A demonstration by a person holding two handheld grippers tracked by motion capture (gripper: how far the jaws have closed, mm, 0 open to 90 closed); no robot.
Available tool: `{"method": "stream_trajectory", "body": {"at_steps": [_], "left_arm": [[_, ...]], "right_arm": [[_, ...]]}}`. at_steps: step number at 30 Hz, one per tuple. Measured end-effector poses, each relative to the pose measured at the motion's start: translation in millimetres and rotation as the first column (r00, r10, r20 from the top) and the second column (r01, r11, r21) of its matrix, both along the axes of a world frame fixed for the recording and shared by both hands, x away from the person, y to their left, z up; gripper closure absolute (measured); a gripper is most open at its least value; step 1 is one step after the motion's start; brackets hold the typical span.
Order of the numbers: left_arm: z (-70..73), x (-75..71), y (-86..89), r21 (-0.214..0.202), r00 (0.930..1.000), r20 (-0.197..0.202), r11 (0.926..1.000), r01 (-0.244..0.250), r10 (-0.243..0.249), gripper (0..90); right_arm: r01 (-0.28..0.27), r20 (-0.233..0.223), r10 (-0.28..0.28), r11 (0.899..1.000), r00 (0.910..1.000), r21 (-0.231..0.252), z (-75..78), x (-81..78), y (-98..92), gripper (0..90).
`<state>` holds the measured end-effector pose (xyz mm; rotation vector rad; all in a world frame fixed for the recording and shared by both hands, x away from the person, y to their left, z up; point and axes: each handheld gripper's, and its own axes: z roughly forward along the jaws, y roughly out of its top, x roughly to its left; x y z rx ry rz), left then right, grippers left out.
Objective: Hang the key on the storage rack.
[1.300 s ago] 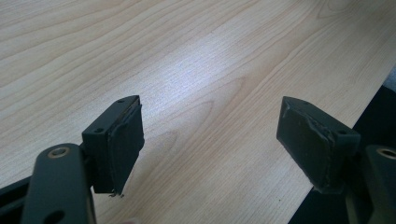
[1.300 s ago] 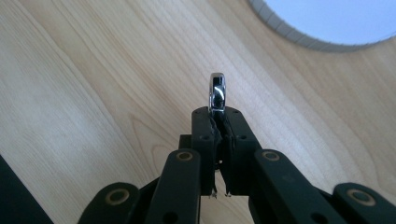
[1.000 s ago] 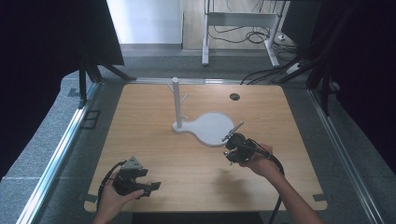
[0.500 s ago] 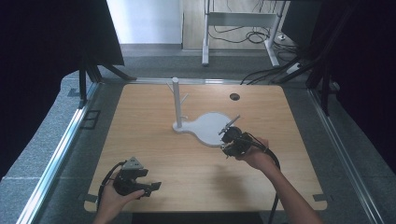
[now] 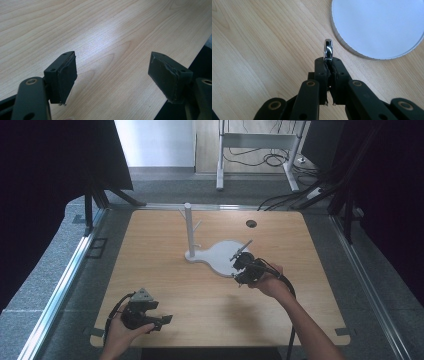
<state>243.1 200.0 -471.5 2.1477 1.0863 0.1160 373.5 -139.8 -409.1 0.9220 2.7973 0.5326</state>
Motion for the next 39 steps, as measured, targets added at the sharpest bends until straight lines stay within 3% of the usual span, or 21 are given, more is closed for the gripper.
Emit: {"method": "stream_trajectory", "body": {"at_steps": [20,39], "left_arm": [[0.5,-0.1,1.3,-0.001,1.0000,0.000,1.0000,0.000,0.000,23.4],[0.2,0.0,1.5,-0.001,1.0000,0.000,1.0000,0.000,0.000,23.5]], "right_arm": [[0.001,-0.001,-0.001,1.000,1.0000,0.007,8.0,20.9,17.7,84.6],[0.000,0.003,0.000,1.000,1.0000,0.013,8.9,26.2,26.8,84.6]]}}
